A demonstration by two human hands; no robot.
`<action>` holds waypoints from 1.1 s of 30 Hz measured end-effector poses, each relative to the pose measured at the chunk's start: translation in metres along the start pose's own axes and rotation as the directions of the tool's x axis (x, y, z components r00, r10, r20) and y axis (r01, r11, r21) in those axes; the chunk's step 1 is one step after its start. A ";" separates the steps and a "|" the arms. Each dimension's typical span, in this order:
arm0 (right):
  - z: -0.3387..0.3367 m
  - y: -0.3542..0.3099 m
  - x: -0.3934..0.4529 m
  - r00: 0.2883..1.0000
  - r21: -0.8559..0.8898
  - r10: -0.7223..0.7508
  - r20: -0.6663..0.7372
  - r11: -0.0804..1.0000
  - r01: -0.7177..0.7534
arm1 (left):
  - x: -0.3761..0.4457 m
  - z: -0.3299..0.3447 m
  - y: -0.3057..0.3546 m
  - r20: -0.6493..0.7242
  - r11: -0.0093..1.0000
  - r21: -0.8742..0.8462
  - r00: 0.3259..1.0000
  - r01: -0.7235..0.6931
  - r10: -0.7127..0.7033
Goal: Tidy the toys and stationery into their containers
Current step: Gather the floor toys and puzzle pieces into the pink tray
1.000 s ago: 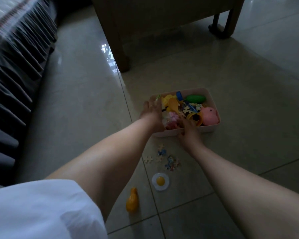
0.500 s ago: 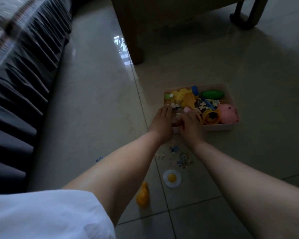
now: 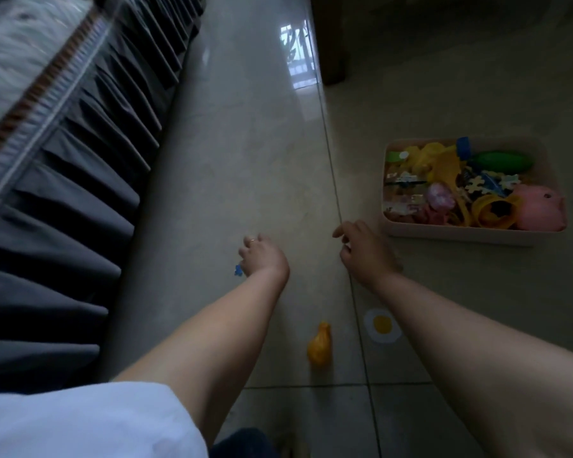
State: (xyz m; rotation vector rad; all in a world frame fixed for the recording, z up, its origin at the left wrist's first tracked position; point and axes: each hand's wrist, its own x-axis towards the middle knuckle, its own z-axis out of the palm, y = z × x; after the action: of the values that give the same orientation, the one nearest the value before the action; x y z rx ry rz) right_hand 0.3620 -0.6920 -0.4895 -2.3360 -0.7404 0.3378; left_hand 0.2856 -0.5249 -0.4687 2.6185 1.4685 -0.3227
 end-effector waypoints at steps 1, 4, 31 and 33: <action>0.001 0.001 0.000 1.000 0.003 -0.002 -0.001 1.000 0.002 | 0.006 0.001 -0.008 0.000 0.998 -0.010 0.998 0.059 -0.059; 0.006 0.004 0.003 1.000 0.011 0.005 -0.001 1.000 -0.005 | 0.017 0.014 -0.031 0.019 0.984 -0.032 0.985 0.174 -0.174; 0.003 -0.025 -0.031 0.701 -0.338 -0.259 0.664 0.732 0.591 | -0.025 -0.022 0.050 0.006 0.744 -0.656 0.985 -0.126 0.172; -0.021 -0.013 -0.020 0.858 -0.363 -0.254 0.446 0.825 0.433 | -0.028 -0.035 0.080 -0.068 0.679 -0.706 0.974 -0.199 0.214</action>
State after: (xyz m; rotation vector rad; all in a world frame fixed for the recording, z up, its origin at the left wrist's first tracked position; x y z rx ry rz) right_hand 0.3492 -0.7070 -0.4642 -2.5108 -1.5703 0.5024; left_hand 0.3442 -0.5827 -0.4279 2.0776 0.9782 0.2196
